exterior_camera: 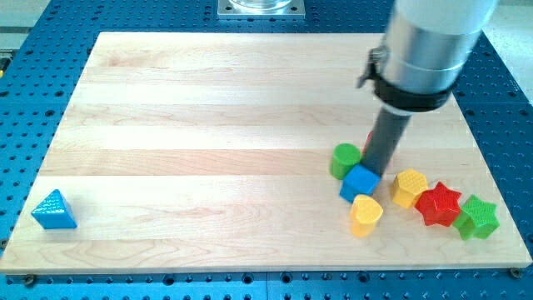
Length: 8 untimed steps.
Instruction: Move the blue cube to the top right of the blue triangle
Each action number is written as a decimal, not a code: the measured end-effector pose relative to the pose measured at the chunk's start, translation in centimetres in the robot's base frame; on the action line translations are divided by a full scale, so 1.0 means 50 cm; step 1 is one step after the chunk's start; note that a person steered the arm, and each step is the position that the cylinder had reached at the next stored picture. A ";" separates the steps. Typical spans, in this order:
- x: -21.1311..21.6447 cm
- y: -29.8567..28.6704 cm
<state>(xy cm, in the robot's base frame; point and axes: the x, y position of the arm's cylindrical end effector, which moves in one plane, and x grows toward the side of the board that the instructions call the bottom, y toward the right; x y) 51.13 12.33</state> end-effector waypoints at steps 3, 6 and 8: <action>0.046 -0.101; 0.042 0.059; 0.093 0.112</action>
<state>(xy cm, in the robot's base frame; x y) 55.80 17.95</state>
